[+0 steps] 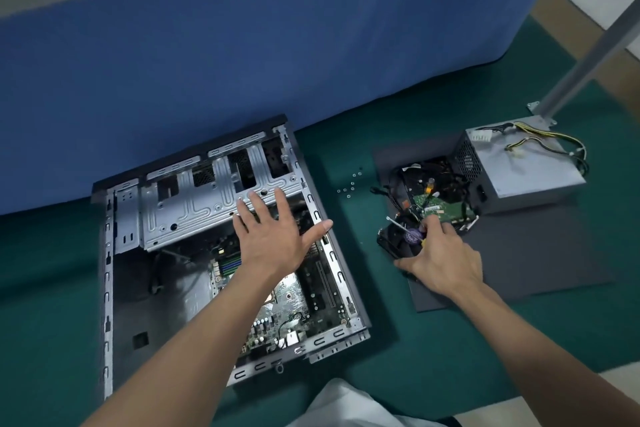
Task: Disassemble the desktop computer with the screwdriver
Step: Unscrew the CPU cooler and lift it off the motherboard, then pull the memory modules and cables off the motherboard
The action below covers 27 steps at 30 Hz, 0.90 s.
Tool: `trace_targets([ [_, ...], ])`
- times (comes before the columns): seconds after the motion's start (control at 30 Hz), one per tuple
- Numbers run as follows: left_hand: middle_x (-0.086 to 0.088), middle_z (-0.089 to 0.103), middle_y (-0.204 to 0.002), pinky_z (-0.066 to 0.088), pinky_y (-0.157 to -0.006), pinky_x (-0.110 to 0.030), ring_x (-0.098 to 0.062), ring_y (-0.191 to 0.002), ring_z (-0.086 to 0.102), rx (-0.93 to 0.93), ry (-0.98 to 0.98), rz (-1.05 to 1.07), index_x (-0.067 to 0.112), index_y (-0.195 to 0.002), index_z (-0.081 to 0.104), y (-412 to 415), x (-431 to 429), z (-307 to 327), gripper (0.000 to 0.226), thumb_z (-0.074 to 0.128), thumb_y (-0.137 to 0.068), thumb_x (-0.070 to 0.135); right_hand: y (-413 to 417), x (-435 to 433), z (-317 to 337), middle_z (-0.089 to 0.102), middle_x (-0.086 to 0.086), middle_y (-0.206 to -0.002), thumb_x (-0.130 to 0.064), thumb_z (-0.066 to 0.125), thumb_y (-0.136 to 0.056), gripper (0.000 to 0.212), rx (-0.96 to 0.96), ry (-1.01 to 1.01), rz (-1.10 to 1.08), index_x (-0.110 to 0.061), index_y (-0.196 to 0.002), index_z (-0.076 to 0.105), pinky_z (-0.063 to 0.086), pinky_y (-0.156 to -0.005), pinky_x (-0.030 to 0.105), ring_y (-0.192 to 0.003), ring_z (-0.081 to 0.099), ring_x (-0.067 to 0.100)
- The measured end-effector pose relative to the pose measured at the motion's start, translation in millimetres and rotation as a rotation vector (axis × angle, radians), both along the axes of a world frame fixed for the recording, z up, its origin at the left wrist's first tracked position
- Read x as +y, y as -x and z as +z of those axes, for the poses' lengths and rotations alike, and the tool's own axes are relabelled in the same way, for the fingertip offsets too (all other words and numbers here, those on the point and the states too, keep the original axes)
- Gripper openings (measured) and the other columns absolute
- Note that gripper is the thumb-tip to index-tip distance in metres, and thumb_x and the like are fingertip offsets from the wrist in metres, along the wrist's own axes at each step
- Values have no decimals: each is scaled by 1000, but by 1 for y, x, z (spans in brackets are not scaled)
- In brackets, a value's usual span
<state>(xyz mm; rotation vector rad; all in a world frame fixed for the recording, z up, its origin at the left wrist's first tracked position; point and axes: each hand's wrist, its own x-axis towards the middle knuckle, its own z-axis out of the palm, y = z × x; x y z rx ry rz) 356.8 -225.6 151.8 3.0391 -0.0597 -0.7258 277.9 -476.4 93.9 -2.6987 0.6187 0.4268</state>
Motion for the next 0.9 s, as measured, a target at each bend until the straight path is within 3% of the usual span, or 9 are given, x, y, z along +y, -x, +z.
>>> trace_targets([
  [0.23,-29,-17,-154,-5,-115,-55,-48,-141,-15,3,-7,-5,18,-150,-19,0,0,0,120,-2,-59,93,-11,-37,1,43,-10,-130,-54,84,-57,79,28,-98,148,-37,-115,33,45,-79,41,-108,54,23],
  [0.37,-28,-18,-154,-4,-115,-55,-48,-141,-16,11,-5,-8,18,-150,-20,0,0,1,120,-3,-58,93,-16,-48,3,36,-11,-139,-44,85,-62,81,69,-73,237,-38,-119,28,46,-74,40,-107,56,24],
  [0.47,-28,-17,-154,-4,-115,-55,-48,-141,-15,8,-2,-9,18,-151,-19,0,0,1,120,-1,-59,93,-17,-47,5,14,-4,-155,-34,83,-68,92,136,-12,266,-40,-133,19,49,-75,44,-107,59,33],
  [0.57,-28,-16,-155,-4,-115,-55,-47,-142,-14,0,-4,-6,18,-151,-18,0,0,2,119,1,-60,93,-11,-34,17,2,11,-157,-44,79,-71,104,191,12,216,-45,-141,4,50,-79,46,-100,61,41],
  [0.63,-28,-16,-155,-3,-115,-55,-47,-142,-14,0,-9,-7,18,-151,-18,1,0,2,119,0,-60,93,-4,-18,29,16,18,-147,-60,65,-78,94,109,117,194,-37,-144,3,47,-82,47,-89,62,39],
  [0.7,-28,-16,-155,-4,-115,-55,-47,-142,-14,1,-12,-8,19,-151,-19,1,0,2,119,-1,-59,93,3,2,38,33,15,-128,-63,38,-90,69,-39,152,163,-23,-142,18,45,-81,48,-75,59,34],
  [0.77,-27,-17,-154,-4,-115,-54,-47,-142,-15,0,-13,-7,19,-151,-19,1,0,2,120,-2,-58,93,8,26,40,38,11,-114,-49,24,-97,48,-73,-75,157,-14,-126,38,46,-82,50,-77,57,37],
  [0.83,-27,-18,-154,-5,-115,-53,-47,-142,-15,2,-15,-4,19,-150,-20,1,0,3,120,-3,-58,93,11,51,30,40,11,-112,-30,30,-101,30,15,-323,179,-9,-114,47,44,-91,48,-94,56,41],
  [0.9,-26,-18,-155,-5,-115,-53,-46,-142,-15,7,-16,-3,20,-150,-20,1,-1,2,120,-2,-57,93,13,69,10,41,13,-116,-9,37,-97,21,95,-365,187,-4,-113,50,42,-96,44,-101,54,37],
])
